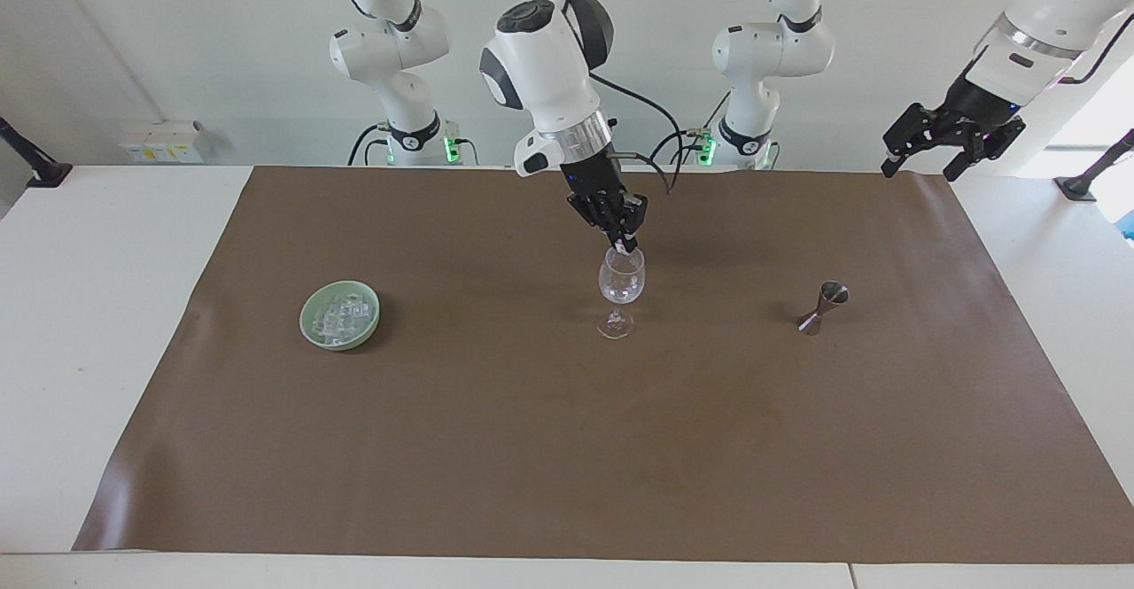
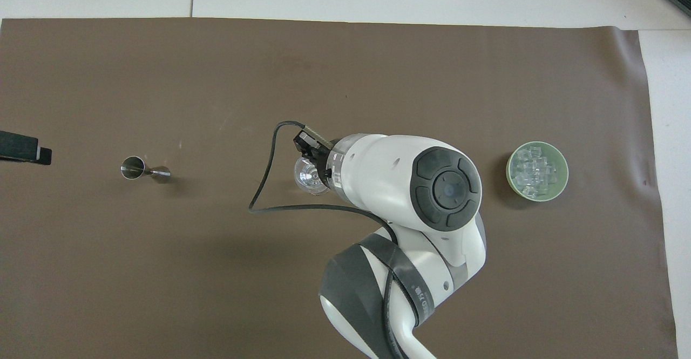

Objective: Pour wine and add ice with both arms
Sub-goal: 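Tilt the green cup with the right gripper over the glass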

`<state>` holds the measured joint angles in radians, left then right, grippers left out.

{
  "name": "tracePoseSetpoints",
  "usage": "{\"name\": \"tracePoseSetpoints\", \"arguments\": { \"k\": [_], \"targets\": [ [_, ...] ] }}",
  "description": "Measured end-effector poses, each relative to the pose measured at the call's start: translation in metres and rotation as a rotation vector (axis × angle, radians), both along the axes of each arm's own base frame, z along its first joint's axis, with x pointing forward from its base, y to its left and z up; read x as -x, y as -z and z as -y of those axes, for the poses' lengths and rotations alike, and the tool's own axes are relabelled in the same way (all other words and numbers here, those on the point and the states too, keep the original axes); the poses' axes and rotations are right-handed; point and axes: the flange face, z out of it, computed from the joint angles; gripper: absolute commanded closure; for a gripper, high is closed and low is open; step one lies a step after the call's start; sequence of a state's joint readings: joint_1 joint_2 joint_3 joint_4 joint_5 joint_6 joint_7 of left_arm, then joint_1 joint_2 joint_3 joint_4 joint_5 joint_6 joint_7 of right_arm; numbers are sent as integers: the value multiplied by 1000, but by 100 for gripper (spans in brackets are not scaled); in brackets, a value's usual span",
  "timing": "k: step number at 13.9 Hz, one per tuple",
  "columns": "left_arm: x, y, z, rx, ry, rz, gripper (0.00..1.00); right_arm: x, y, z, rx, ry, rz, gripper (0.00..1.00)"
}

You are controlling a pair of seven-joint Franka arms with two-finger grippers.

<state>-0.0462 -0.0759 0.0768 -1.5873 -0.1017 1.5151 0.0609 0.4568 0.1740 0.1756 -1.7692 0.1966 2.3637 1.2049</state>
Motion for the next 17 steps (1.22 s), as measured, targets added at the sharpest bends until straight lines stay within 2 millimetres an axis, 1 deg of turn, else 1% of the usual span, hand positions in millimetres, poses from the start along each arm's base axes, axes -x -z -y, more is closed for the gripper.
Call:
{"name": "tracePoseSetpoints", "arguments": {
  "k": [3,5,17],
  "targets": [
    [0,0,1,0,2,-1,0,2,15,-12,-1,-13,-3,100],
    [0,0,1,0,2,-1,0,3,20,-17,-1,-19,-4,100],
    [0,1,1,0,2,-1,0,-1,21,-13,5,-13,0,100]
  ]
}}
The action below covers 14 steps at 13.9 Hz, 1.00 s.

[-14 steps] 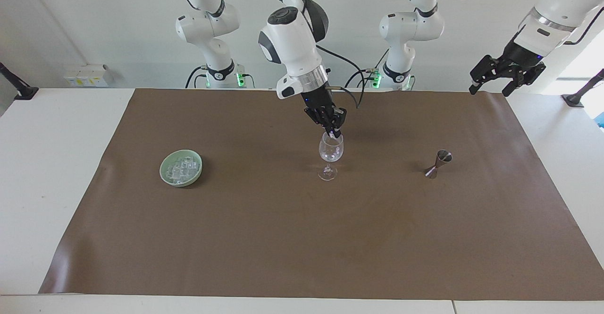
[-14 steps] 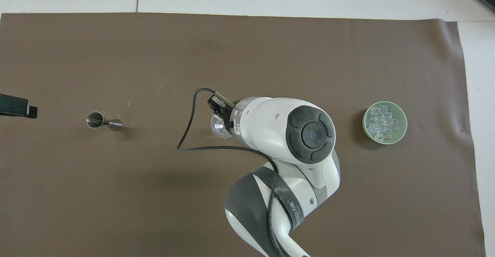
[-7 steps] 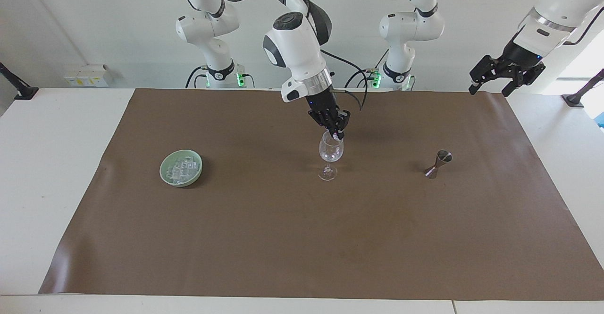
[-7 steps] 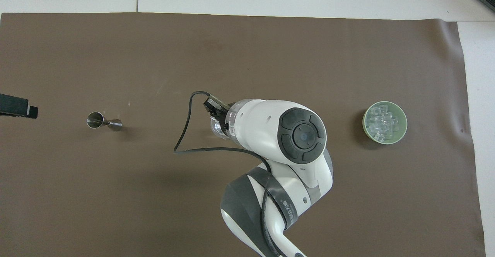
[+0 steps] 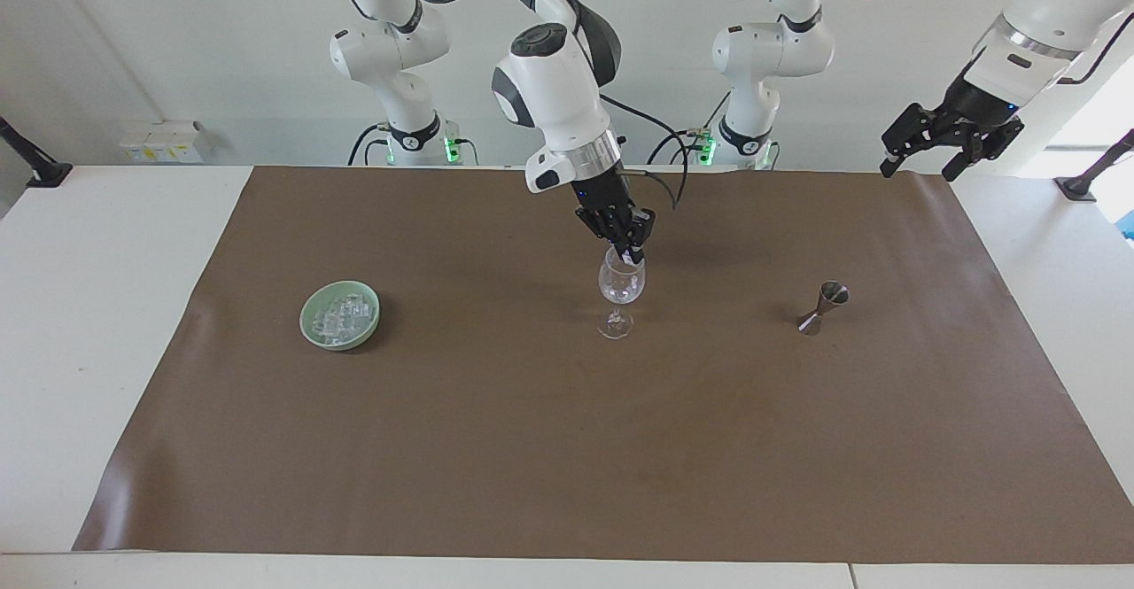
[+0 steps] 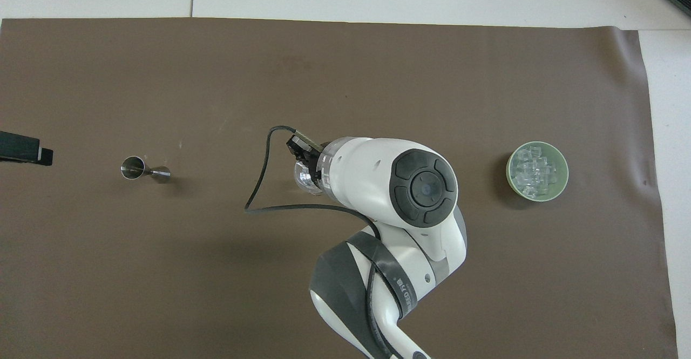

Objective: Pour wine and add ice with both arms
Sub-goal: 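Tilt the green cup with the right gripper over the glass, then carry the green cup back with the right gripper and lower it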

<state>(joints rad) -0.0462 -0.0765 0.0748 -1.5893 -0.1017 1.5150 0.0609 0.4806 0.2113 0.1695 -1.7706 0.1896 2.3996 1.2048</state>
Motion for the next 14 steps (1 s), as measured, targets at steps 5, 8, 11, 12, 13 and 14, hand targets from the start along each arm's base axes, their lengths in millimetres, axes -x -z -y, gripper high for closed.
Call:
{"name": "tracePoseSetpoints", "arguments": {
  "k": [5,8,11,12,13,14],
  "targets": [
    [0,0,0,0,0,0,0,0,0,1,10,-7,8,95],
    [0,0,0,0,0,0,0,-1,1,2,14,-7,9,88],
    [0,0,0,0,0,0,0,0,3,2,17,-8,6,72],
    [0,0,0,0,0,0,0,0,4,2,19,-8,4,72],
    [0,0,0,0,0,0,0,0,6,2,20,-8,2,71],
    [0,0,0,0,0,0,0,0,6,3,21,-8,1,70]
  ]
}}
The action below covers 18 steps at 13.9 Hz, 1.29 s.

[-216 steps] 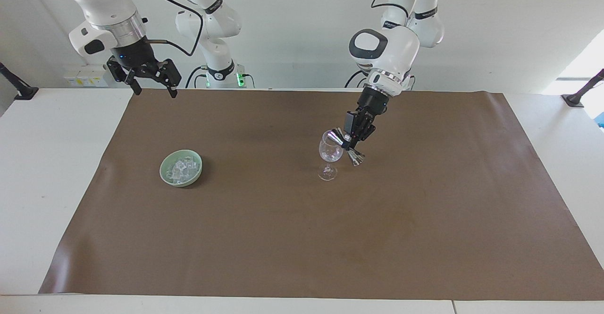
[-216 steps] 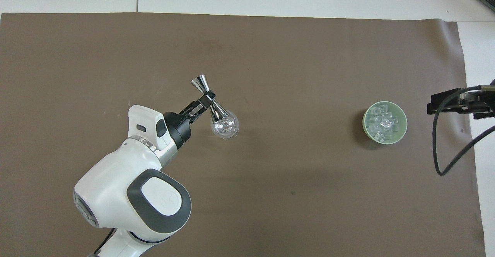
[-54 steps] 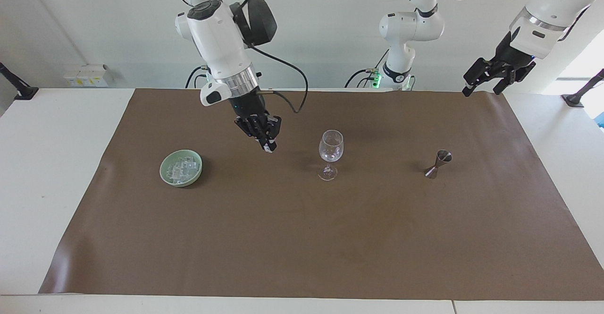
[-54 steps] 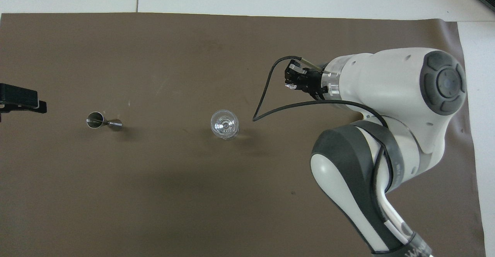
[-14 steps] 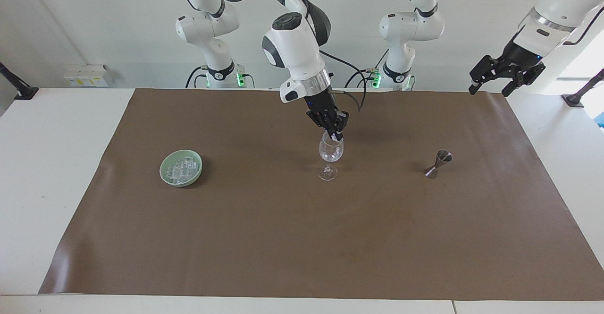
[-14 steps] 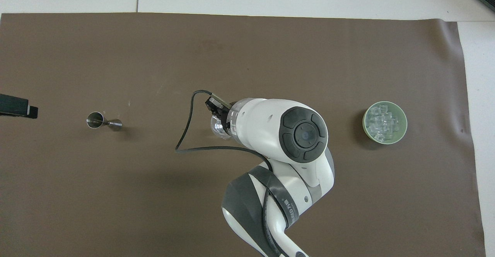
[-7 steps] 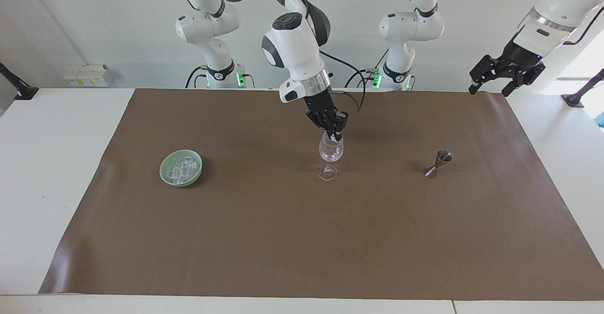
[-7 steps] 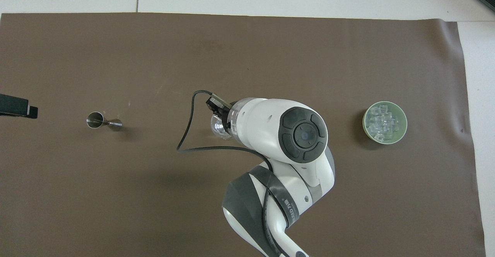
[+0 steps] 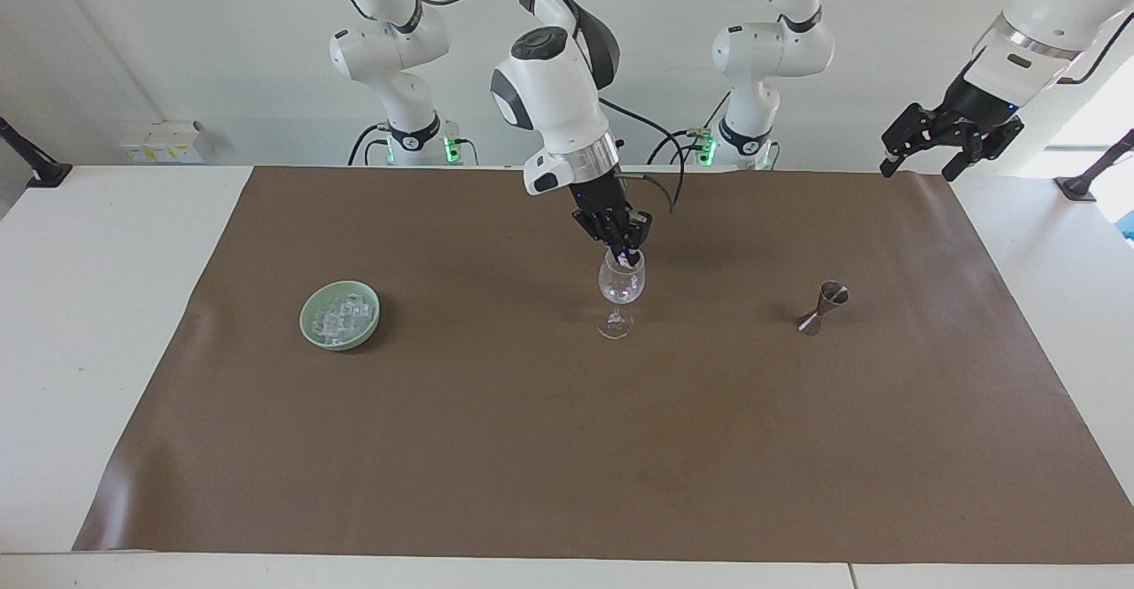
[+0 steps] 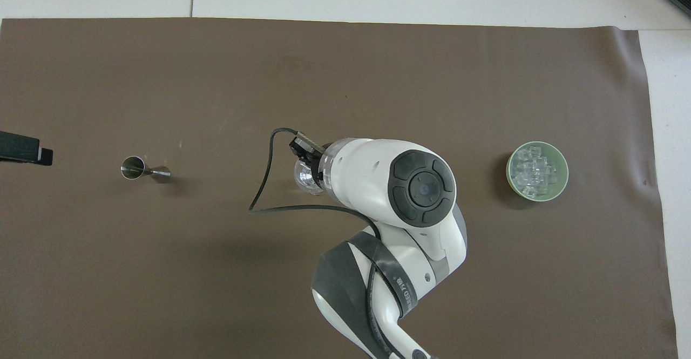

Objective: Pour wine and add ice with both arms
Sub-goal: 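Carry the green cup back with the right gripper and lower it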

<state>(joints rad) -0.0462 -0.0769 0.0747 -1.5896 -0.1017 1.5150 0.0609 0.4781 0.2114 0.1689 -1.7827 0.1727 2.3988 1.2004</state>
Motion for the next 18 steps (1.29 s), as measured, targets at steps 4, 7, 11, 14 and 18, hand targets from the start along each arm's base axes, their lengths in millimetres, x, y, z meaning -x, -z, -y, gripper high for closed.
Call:
{"name": "tracePoseSetpoints", "arguments": {
  "k": [4,7,11,14,18],
  "targets": [
    [0,0,0,0,0,0,0,0,0,0,0,0,0,65],
    [0,0,0,0,0,0,0,0,0,0,0,0,0,64],
    [0,0,0,0,0,0,0,-4,-14,9,18,5,-23,53],
    [0,0,0,0,0,0,0,-15,-42,32,26,37,-27,24],
    [0,0,0,0,0,0,0,-23,-68,82,90,12,-38,0]
  ]
}}
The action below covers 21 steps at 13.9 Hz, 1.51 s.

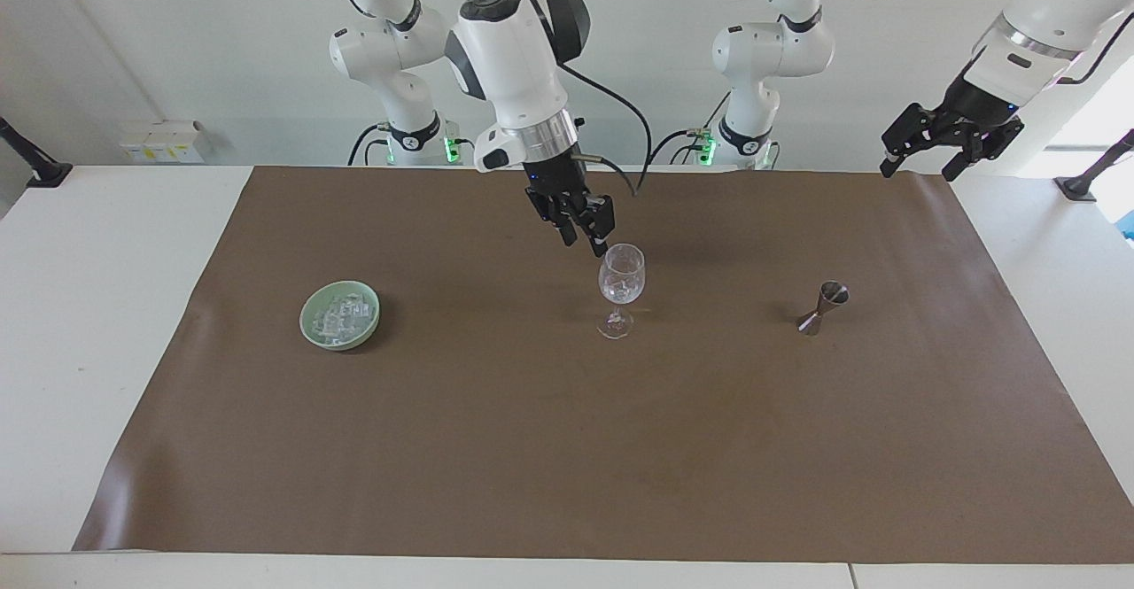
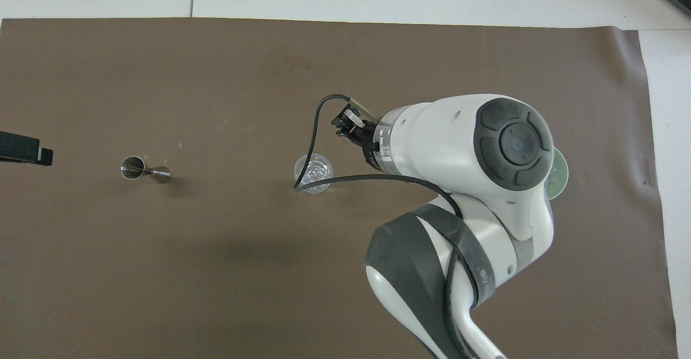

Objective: Pour wine and add ice with both arms
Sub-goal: 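Carry the green cup back with the right gripper and lower it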

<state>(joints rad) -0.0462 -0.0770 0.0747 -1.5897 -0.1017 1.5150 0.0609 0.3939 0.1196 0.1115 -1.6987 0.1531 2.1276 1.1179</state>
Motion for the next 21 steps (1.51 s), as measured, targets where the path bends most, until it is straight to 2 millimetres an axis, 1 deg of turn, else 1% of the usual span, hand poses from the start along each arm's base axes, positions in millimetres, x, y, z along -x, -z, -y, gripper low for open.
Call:
{"name": "tracePoseSetpoints", "arguments": {
  "k": [2,3,6,9,12,14,18,19,21],
  "targets": [
    [0,0,0,0,0,0,0,-2,-14,33,82,-58,15,0],
    [0,0,0,0,0,0,0,-4,-18,46,118,-78,28,0],
    [0,0,0,0,0,0,0,-15,-22,79,223,-132,76,0],
    [0,0,0,0,0,0,0,-25,-26,111,261,-167,96,0],
    [0,0,0,0,0,0,0,-27,-40,150,287,-180,96,0],
    [0,0,0,0,0,0,0,-25,-46,164,295,-176,88,0],
    [0,0,0,0,0,0,0,-15,-51,172,310,-190,39,0],
    [0,0,0,0,0,0,0,-12,-53,177,317,-203,27,0],
    [0,0,0,0,0,0,0,-8,-58,194,329,-227,11,0]
  ]
}}
